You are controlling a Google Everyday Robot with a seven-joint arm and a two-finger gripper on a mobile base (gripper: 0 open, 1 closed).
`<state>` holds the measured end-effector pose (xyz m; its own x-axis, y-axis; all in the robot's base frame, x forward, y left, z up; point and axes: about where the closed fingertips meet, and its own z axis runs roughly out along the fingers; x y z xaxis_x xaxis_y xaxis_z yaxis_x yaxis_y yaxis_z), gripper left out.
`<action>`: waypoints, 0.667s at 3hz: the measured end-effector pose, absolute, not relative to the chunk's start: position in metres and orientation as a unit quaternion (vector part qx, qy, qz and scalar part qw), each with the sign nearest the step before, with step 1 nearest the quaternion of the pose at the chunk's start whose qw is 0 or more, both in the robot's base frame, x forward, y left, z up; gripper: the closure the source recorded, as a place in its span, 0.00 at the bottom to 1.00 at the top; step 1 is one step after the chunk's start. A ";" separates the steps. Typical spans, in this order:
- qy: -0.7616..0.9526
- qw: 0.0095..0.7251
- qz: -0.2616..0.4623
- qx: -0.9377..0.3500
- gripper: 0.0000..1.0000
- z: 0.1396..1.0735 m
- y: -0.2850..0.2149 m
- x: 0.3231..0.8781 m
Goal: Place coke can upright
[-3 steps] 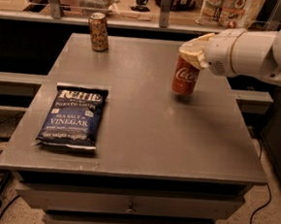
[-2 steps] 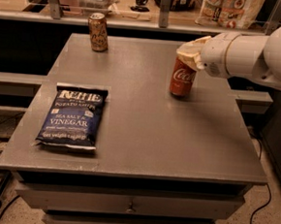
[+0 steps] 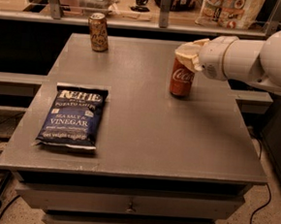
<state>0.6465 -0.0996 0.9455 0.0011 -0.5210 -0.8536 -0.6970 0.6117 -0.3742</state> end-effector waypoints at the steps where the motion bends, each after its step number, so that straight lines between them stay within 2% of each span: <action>1: 0.702 0.559 0.079 -0.433 0.29 0.948 -0.100 0.646; 2: 0.702 0.559 0.079 -0.433 0.06 0.948 -0.100 0.646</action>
Offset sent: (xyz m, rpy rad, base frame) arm -0.0464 -0.0171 0.0011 0.0941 0.1199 0.0132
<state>0.6464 -0.0995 0.9477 0.0008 -0.5207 -0.8537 -0.6972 0.6118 -0.3737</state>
